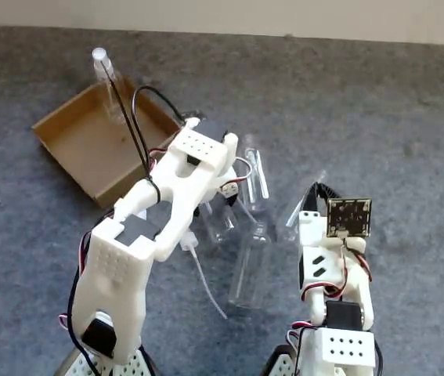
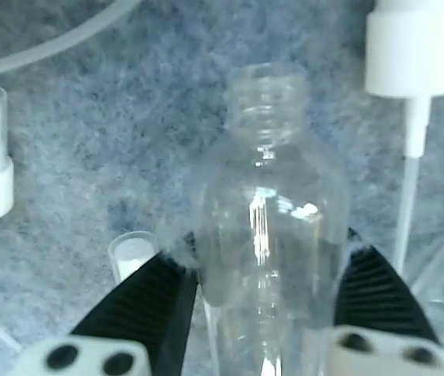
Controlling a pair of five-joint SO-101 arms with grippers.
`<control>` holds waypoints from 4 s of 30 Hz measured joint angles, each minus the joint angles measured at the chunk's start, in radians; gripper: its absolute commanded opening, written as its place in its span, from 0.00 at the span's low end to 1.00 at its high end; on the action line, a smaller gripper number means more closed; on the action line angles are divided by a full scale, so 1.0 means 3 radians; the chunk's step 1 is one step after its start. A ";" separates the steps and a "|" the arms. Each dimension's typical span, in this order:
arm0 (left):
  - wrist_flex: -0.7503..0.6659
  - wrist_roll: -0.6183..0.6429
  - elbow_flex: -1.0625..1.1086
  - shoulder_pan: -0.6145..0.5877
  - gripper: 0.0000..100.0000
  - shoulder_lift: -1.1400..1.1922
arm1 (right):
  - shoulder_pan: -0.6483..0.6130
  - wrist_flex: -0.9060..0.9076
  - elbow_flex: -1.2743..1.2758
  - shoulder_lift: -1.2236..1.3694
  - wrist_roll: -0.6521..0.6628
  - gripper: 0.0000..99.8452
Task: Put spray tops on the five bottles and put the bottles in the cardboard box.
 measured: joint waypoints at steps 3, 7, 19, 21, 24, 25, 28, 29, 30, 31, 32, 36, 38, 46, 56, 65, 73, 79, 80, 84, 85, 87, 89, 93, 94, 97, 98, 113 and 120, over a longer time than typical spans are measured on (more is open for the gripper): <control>0.0000 -0.0266 0.0000 -0.0010 0.14 0.0000 | 0.0000 0.0000 0.0000 0.0000 0.0000 0.01; -0.0005 -0.1054 -0.0005 -0.0015 0.14 0.0000 | 0.0000 0.0000 0.0000 0.0000 0.0000 0.01; -0.0005 -0.2936 -0.0281 -0.0343 0.15 0.0000 | 0.0000 0.0000 0.0000 0.0000 0.0000 0.01; -0.0005 -0.3043 -0.0281 -0.0363 0.15 0.0000 | 0.0000 0.0000 0.0000 0.0000 0.0000 0.01; -0.0005 -0.3089 -0.0281 -0.0348 0.21 0.0000 | 0.0000 0.0000 0.0000 0.0000 0.0000 0.01; -0.0005 -0.3089 -0.0281 -0.0343 0.24 0.0000 | 0.0000 0.0000 0.0000 0.0000 0.0000 0.01; -0.0005 -0.3094 -0.0281 -0.0348 0.31 0.0000 | 0.0000 0.0000 0.0000 0.0000 0.0000 0.01; -0.0005 -0.3105 -0.0281 -0.0348 0.31 0.0000 | 0.0000 0.0000 0.0000 0.0000 0.0000 0.01; -0.0005 -0.3110 -0.0281 -0.0348 0.31 0.0000 | 0.0000 0.0000 0.0000 0.0000 0.0000 0.01; -0.0005 -0.3110 -0.0281 -0.0353 0.31 0.0000 | 0.0000 0.0000 0.0000 0.0000 0.0000 0.01; -0.0005 -0.3110 -0.0281 -0.0353 0.31 0.0000 | 0.0000 0.0000 0.0000 0.0000 0.0000 0.01; -0.0005 -0.3110 -0.0281 -0.0343 0.31 0.0000 | 0.0000 0.0000 0.0000 0.0000 0.0000 0.01; -0.0005 -0.3110 -0.0281 -0.0343 0.31 0.0000 | 0.0000 0.0000 0.0000 0.0000 0.0000 0.01; -0.0082 -0.2772 -0.0230 -0.0348 0.31 0.0000 | 0.0000 0.0000 0.0000 0.0000 0.0000 0.01; -0.0419 -0.2629 -0.0020 -0.0348 0.09 0.0000 | 0.0000 0.0000 0.0000 0.0000 0.0000 0.01; -0.0419 -0.2614 0.0000 -0.0338 0.05 0.0000 | 0.0000 0.0000 0.0000 0.0000 0.0000 0.01; -0.0394 -0.2614 -0.0133 -0.0343 0.05 -0.0056 | 0.0000 0.0000 0.0000 0.0000 0.0000 0.01; -0.0087 -0.2614 -0.0496 -0.0353 0.05 -0.0378 | 0.0000 0.0000 0.0000 0.0000 0.0000 0.01; -0.0015 -0.2614 -0.0547 -0.0348 0.05 -0.0455 | 0.0000 0.0000 0.0000 0.0000 0.0000 0.01; 0.0307 -0.2608 -0.0726 -0.0297 0.05 -0.0783 | 0.0000 0.0000 0.0000 0.0000 0.0000 0.01; 0.0409 -0.2603 -0.0752 -0.0271 0.05 -0.0869 | -0.0005 0.0000 0.0000 0.0000 0.0000 0.01; 0.0573 -0.2614 -0.0772 -0.0169 0.05 -0.1084 | -0.0087 0.0000 0.0000 0.0000 0.0000 0.01; 0.0690 -0.2608 -0.0772 -0.0056 0.05 -0.1299 | -0.0153 0.0000 0.0000 0.0000 0.0000 0.01; 0.0767 -0.2608 -0.0772 0.0031 0.05 -0.1744 | -0.0164 0.0000 0.0000 0.0000 0.0000 0.01; 0.0788 -0.2608 -0.0772 0.0031 0.05 -0.1857 | -0.0159 0.0000 0.0000 0.0000 0.0000 0.01; 0.0869 -0.2608 -0.0772 0.0010 0.05 -0.2158 | -0.0056 0.0097 0.0000 0.0000 0.0000 0.01; 0.0880 -0.2608 -0.0772 0.0010 0.05 -0.2245 | -0.0041 0.0220 0.0000 0.0000 0.0000 0.01; 0.0890 -0.2608 0.0726 -0.0128 0.05 -0.3984 | -0.0174 0.2286 -0.1330 0.0000 0.0378 0.12; 0.0731 -0.2675 0.1586 -0.0772 0.05 -0.4772 | -0.0624 0.2813 -0.1938 -0.0015 0.0481 0.12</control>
